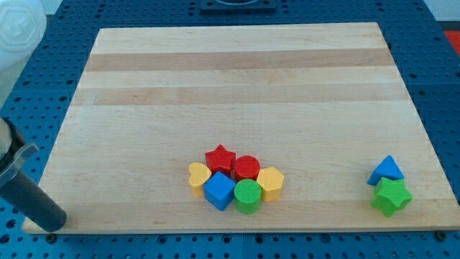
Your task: Point your arm to the green circle
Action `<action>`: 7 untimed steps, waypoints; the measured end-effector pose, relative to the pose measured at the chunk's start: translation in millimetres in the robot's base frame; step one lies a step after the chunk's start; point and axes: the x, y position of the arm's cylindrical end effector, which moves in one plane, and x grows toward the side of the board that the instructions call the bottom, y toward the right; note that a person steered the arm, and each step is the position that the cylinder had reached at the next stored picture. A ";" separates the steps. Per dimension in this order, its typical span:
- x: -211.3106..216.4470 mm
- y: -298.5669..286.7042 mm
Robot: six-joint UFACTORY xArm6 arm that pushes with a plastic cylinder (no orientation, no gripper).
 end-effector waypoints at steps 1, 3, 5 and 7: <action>-0.7 25.0; -0.2 44.9; 0.0 105.6; -0.1 151.5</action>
